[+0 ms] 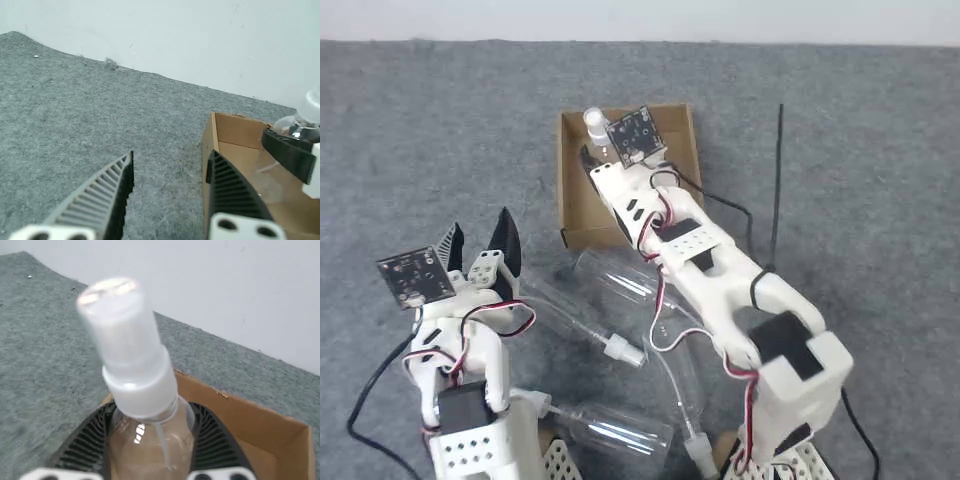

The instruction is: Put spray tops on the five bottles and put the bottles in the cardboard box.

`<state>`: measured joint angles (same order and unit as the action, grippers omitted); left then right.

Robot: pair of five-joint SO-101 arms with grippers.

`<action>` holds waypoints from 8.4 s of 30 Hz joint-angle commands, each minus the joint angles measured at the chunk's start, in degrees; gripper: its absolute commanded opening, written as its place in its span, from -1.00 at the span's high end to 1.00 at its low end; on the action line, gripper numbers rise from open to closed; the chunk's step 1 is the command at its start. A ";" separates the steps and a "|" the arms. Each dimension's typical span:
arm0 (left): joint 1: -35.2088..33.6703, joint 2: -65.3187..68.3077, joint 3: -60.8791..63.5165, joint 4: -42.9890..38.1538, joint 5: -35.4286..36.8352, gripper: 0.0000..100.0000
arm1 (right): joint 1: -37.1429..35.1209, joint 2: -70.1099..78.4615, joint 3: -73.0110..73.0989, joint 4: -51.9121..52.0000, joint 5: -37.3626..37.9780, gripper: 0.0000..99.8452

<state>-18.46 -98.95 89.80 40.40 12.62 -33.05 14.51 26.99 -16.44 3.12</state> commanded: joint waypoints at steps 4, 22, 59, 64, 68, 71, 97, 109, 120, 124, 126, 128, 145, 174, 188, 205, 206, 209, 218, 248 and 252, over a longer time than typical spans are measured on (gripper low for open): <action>-0.26 -1.14 -0.75 -0.70 0.09 0.55 | 0.92 3.30 -4.22 -13.49 -0.53 0.98; -0.35 -1.14 -0.84 -0.53 0.09 0.55 | 0.57 15.52 -22.42 -11.21 -0.53 0.99; -0.35 -1.14 -0.84 -0.53 -0.09 0.55 | -0.75 39.16 -44.57 -0.75 -5.45 0.97; -0.35 -1.14 -0.84 -0.53 -0.09 0.55 | -0.66 39.78 -46.59 3.56 -5.54 0.74; -0.35 -1.14 -0.84 -0.53 -0.09 0.55 | -0.75 39.87 -46.59 3.82 -5.54 0.66; -0.35 -1.14 -0.84 -0.53 -0.09 0.55 | -0.75 39.78 -46.59 3.82 -5.54 0.66; -0.44 -1.14 -0.84 -0.53 -0.18 0.55 | -1.45 39.16 -46.42 6.64 -2.73 0.50; -0.44 -1.14 -0.84 -0.53 -0.18 0.55 | -1.45 36.53 -43.69 9.80 -2.81 0.50; -0.44 -1.14 -0.84 -0.53 -0.18 0.55 | -2.33 26.51 -31.47 11.21 -2.99 0.50; -0.44 -1.14 -0.84 -0.53 -0.18 0.55 | -2.33 25.19 -29.54 11.30 -2.64 0.50; -0.44 -1.14 -0.84 -0.53 -0.18 0.55 | -2.33 23.78 -27.87 11.30 -2.64 0.50; -0.44 -1.14 -0.84 -0.53 -0.18 0.55 | -2.33 21.32 -25.67 11.30 -2.64 0.50; -0.44 -1.14 -0.66 -0.53 -0.18 0.55 | -2.07 4.62 -10.02 11.65 -2.64 0.50; -0.44 -1.14 -0.04 -0.97 -0.26 0.55 | -2.33 -22.81 -9.14 53.14 -2.64 0.50; -0.44 -1.14 0.13 -0.97 -0.35 0.55 | -2.86 -35.91 -9.14 65.98 2.29 0.50; -0.53 -1.14 0.13 -0.88 -0.35 0.55 | -14.55 -44.97 -6.33 89.54 2.29 0.50; -0.53 -1.14 0.13 -0.88 -0.35 0.55 | -15.60 -45.05 -4.84 89.89 2.29 0.50; -0.53 -1.14 0.13 -0.88 -0.35 0.55 | -16.92 -44.88 0.62 89.27 2.20 0.50; -0.53 -1.14 0.13 -0.97 -0.35 0.55 | -16.84 -44.62 8.79 89.36 2.20 0.50; -0.53 -1.14 0.13 -0.97 -2.20 0.56 | -17.19 -44.35 27.25 74.33 -5.98 0.50; -0.53 -1.14 0.13 -0.97 -2.20 0.56 | -17.19 -44.35 27.34 74.33 -5.98 0.63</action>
<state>-18.73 -99.21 90.51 40.40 11.03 -49.58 -27.52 54.86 58.46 -2.24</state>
